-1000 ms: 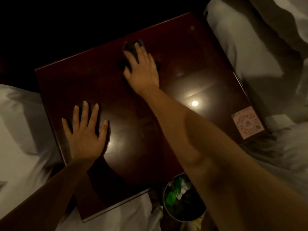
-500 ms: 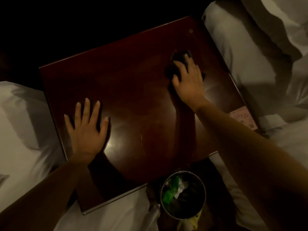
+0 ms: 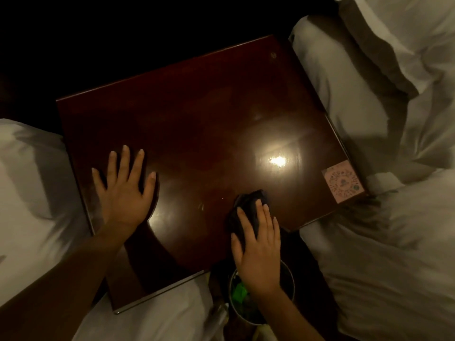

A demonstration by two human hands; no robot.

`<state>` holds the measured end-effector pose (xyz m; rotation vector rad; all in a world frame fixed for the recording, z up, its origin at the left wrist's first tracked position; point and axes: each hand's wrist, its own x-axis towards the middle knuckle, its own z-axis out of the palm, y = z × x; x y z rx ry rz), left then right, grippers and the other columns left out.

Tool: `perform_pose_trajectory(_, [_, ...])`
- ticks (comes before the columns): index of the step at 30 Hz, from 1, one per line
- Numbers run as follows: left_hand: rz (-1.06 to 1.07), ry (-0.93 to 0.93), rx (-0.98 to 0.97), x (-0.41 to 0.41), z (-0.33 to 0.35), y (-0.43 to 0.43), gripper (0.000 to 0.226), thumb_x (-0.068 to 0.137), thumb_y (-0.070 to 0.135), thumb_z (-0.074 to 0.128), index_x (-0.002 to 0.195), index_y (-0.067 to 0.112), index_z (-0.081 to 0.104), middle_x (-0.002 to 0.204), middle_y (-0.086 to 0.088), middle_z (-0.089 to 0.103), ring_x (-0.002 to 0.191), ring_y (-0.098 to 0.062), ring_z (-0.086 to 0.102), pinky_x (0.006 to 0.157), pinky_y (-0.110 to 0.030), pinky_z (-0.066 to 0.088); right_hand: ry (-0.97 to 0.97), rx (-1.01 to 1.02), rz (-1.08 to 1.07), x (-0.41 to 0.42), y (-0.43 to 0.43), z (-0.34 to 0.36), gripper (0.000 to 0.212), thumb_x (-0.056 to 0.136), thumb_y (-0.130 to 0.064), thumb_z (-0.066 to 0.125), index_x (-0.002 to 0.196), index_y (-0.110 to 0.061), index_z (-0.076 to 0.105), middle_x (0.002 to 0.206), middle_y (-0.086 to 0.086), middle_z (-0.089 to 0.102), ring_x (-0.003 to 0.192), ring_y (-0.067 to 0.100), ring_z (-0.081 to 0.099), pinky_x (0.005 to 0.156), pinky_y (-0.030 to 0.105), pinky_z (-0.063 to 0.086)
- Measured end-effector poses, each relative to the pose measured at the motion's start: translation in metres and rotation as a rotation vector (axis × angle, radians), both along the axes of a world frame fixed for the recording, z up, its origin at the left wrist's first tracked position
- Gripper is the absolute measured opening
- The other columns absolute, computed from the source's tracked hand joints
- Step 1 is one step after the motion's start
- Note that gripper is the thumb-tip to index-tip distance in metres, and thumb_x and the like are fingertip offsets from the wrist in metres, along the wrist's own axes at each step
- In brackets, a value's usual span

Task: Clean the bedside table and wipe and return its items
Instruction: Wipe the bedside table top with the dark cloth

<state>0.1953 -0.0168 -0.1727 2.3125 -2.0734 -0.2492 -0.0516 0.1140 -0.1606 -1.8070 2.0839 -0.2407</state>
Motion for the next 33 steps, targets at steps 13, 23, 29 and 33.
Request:
perform_pose_trajectory(13, [0.002,-0.022,0.000,0.004,-0.006,-0.002,0.058,0.092,0.057,0.016,0.146,0.038,0.013,0.159,0.002,0.016,0.147,-0.019,0.006,0.115,-0.054,0.000,-0.024,-0.064,-0.088,0.018,-0.220,-0.001,0.052,0.094,-0.036,0.039,0.143,-0.024,0.028,0.157,0.015,0.013,0.146,0.029,0.010,0.119,0.043,0.007])
perform_pose_trajectory(23, [0.022,-0.083,0.038,0.001,-0.003,-0.003,0.059,0.091,0.059,0.014,0.146,0.038,0.008,0.157,0.000,0.021,0.146,-0.020,0.010,0.110,-0.028,-0.026,-0.040,-0.100,0.474,0.083,-0.194,-0.008,0.051,0.093,-0.035,0.040,0.142,-0.027,0.029,0.158,0.011,0.014,0.146,0.026,0.011,0.120,0.042,0.005])
perform_pose_trajectory(29, [0.017,-0.091,0.048,0.004,-0.004,-0.004,0.057,0.092,0.056,0.020,0.145,0.043,0.005,0.158,0.002,0.020,0.145,-0.011,0.003,0.112,-0.027,-0.024,-0.009,-0.078,0.262,0.027,-0.293,-0.002,0.054,0.092,-0.034,0.039,0.144,-0.027,0.027,0.159,0.009,0.012,0.147,0.025,0.009,0.119,0.040,0.006])
perform_pose_trajectory(33, [0.015,-0.077,0.050,0.004,-0.004,-0.004,0.057,0.092,0.056,0.021,0.145,0.043,0.004,0.157,0.001,0.020,0.143,-0.006,-0.001,0.111,-0.027,-0.024,-0.018,-0.119,-0.045,-0.040,-0.307,-0.001,0.050,0.092,-0.032,0.038,0.142,-0.023,0.032,0.157,0.012,0.018,0.145,0.027,0.014,0.118,0.040,0.008])
